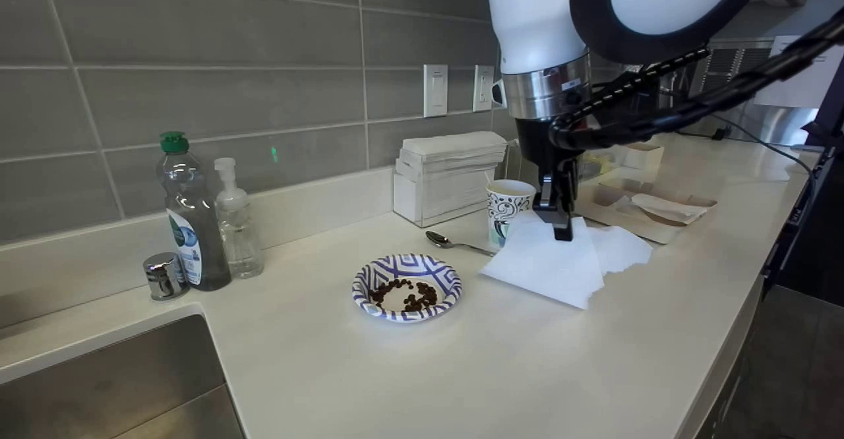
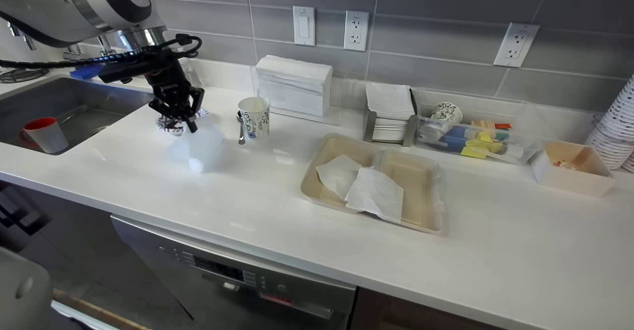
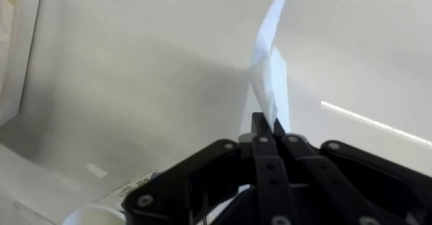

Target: Fold the napkin on the left in half and put the napkin on the right in the food pack then pour the contents on the folded napkin into the coffee cup.

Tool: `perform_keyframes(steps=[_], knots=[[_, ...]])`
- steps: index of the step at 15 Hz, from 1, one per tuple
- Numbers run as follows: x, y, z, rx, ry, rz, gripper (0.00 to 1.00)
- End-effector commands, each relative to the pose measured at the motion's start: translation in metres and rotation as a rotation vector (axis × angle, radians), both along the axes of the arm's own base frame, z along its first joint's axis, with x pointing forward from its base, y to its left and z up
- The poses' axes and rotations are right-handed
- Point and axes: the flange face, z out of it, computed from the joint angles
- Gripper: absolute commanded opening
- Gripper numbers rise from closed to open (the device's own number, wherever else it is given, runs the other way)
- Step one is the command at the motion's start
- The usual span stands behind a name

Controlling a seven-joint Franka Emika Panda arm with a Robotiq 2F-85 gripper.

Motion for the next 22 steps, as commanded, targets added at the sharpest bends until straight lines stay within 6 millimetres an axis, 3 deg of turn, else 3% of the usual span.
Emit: perform_keyframes(steps=[1,2,4,13,15,22], knots=[[-0.006,-0.005,-0.004,0.017,-0.032,-0.004,0.00],[-0.007,-0.005,-0.004,0.018,-0.029,-0.002,0.27],[-0.011,-0.005,0.005,0.015,-0.025,-0.012,0.32],[-0.044,-0.005,0.099,-0.047,-0.045,-0.057,1.00],[-0.048,-0.005,0.110,-0.060,-0.047,-0.059,1.00],[-0.050,-0.007,0.119,-0.028,-0.064,-0.090,1.00]])
